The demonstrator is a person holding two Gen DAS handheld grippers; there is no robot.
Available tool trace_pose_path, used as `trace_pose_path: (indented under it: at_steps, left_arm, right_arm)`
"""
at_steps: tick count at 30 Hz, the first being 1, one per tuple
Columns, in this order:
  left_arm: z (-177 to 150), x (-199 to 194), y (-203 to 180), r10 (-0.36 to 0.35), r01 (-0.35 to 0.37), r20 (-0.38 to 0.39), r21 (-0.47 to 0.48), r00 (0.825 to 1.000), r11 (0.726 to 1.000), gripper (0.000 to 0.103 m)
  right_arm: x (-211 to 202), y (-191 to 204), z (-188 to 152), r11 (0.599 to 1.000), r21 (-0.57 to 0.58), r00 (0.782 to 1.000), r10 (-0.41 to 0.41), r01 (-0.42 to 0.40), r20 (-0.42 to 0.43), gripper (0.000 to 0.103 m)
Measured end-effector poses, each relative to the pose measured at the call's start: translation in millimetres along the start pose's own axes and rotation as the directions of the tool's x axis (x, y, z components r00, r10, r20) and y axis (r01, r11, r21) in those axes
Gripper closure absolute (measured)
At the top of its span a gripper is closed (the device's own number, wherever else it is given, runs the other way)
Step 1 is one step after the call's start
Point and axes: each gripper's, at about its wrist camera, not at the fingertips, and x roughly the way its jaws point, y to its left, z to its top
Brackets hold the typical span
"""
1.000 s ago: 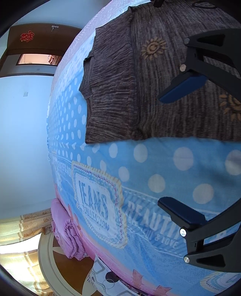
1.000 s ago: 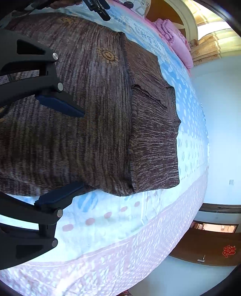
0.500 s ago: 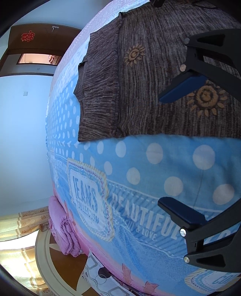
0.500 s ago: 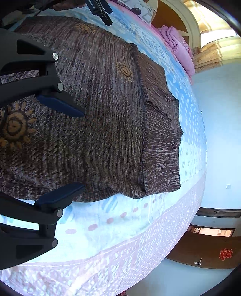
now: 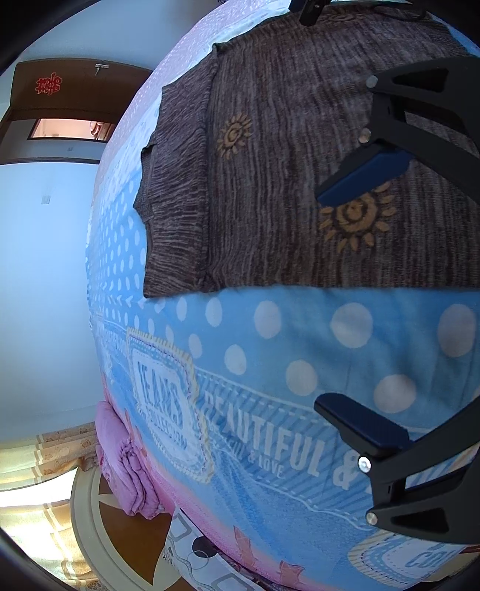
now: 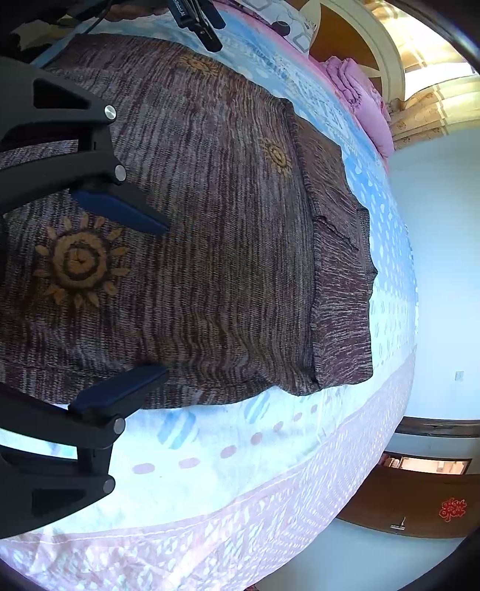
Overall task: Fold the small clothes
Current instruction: 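Move both tools back over the folded sweater toward its hem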
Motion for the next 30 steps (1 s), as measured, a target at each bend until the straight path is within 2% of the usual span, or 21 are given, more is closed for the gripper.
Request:
trace_pose_path:
  at_steps: [11,15,18,23,26,28,30]
  left_arm:
    - [-39.5,-28.8,-1.6,-0.089,0.092,-0.063,0.042,0.994,0.995,0.001]
    - [-52.4,-45.9,-4.5,-0.126,0.130,-0.063,0.077,0.990,0.988,0.001]
    - [-63.4,-55.4,-4.1,-0.147,0.154,-0.081,0.085,0.986,0.984,0.007]
    - [-83.4,-61.1,-0.8,-0.207,0.215,-0.135,0.050,0.969,0.975,0.021]
    - [-93.9,-58.8,-1.2,-0.263,0.268,-0.184,0.005,0.947,0.963,0.042]
    - [-98.7,-56.5,-1.7,-0.283,0.284,-0.207,-0.024,0.937,0.959,0.049]
    - [-102.6,-56.2,-2.8,-0.257,0.258,-0.211,-0.023,0.943,0.966,0.050]
  right_arm:
    - [-21.6,3.7,-40.6,0.999,-0.035,1.000,0.006,-0.007,-0.028,0.029]
    - [-31.2,4.6,-53.3,0.999,-0.047,0.999,0.008,-0.010,-0.034,0.029]
    - [-38.4,4.9,-63.4,0.998,-0.059,1.000,-0.003,0.002,-0.028,0.029]
    - [-48.5,3.5,-80.9,0.998,-0.062,1.000,-0.015,0.014,-0.017,0.029]
    - [-55.3,0.0,-88.5,0.999,-0.048,1.000,-0.011,0.010,-0.011,0.029]
    - [-61.4,-4.0,-92.2,0.999,-0.037,1.000,-0.019,0.019,0.002,0.029]
    - [-67.8,-8.5,-94.6,0.999,-0.028,0.999,-0.034,0.034,0.020,0.029]
